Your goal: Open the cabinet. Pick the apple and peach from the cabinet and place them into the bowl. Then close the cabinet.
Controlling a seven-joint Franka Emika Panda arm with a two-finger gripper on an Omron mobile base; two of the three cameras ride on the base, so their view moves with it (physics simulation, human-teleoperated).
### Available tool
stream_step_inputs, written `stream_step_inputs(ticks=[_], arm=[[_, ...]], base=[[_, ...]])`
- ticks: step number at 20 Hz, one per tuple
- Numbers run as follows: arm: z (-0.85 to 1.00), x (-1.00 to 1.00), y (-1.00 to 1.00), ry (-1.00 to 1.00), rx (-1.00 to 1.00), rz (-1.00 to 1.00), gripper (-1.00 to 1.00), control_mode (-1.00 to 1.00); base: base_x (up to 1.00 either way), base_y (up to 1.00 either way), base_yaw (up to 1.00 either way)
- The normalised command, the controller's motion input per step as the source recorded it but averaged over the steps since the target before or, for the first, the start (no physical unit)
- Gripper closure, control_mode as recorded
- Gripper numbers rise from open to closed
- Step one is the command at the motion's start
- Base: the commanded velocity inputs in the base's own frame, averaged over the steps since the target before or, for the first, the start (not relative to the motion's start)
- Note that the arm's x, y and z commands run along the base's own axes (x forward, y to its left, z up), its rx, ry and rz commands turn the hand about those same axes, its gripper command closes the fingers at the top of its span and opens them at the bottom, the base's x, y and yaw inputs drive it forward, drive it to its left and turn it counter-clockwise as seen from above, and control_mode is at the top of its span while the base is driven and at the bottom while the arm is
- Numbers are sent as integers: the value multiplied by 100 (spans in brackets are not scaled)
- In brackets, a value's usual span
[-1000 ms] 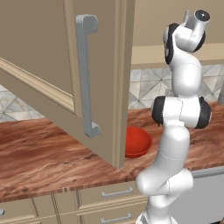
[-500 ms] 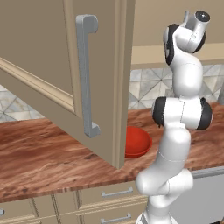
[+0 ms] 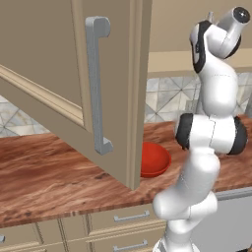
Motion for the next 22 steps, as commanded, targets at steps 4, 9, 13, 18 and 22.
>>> stream_step_inputs(ticks=[4,9,13,18,22], arm=[[35,-100,83,-5,0,16,100,-100],[17,-100,100,0,0,26,100,-100],[-4,-100,100,0,0,25,100,-100],[-86,-100,96,-2,-3,26,100,-100],[-100,-100,94,0,-8,28,100,-100]], base=[[0,0,0],[0,0,0],[0,0,0],[0,0,0],[0,0,0]])
